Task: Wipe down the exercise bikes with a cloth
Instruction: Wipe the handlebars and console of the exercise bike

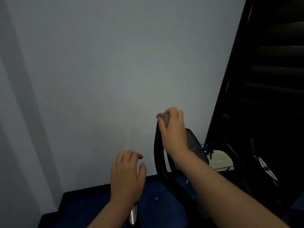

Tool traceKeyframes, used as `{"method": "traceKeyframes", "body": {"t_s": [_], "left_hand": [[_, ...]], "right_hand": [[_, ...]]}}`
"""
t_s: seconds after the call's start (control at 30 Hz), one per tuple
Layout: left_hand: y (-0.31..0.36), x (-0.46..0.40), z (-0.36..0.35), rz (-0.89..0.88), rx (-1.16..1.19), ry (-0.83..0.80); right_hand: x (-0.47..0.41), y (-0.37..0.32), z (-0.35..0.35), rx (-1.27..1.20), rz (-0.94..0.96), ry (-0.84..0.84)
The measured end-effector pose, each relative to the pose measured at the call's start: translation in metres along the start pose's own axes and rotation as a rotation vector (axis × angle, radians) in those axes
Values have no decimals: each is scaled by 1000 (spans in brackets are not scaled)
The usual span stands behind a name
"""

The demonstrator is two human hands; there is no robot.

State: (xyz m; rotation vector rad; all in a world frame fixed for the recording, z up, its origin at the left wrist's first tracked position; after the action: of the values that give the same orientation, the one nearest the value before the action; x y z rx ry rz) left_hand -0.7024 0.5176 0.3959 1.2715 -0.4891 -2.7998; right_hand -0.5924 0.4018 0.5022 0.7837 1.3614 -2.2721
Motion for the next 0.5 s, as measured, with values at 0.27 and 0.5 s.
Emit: {"method": "traceKeyframes", "body": {"t_s": [0.27, 0.5], "left_hand": [[0, 0, 0, 4, 24, 10], [-2, 0, -1, 6, 34, 4]], "right_hand": [[32, 51, -1, -158, -94, -144], [36, 55, -30, -268, -295, -247]]}}
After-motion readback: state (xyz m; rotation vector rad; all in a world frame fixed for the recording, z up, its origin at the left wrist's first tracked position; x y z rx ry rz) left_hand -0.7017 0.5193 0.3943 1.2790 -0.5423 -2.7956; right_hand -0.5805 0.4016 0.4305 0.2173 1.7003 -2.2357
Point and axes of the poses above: each hand's wrist, its own x-axis away from the middle knuckle, its own z-axis out of the back of the hand, y = z × x, the point moved 6 cm from there along -x, towards the middle knuckle, and after that the axes turned 12 degrees about -z, right-handed, at the moved point
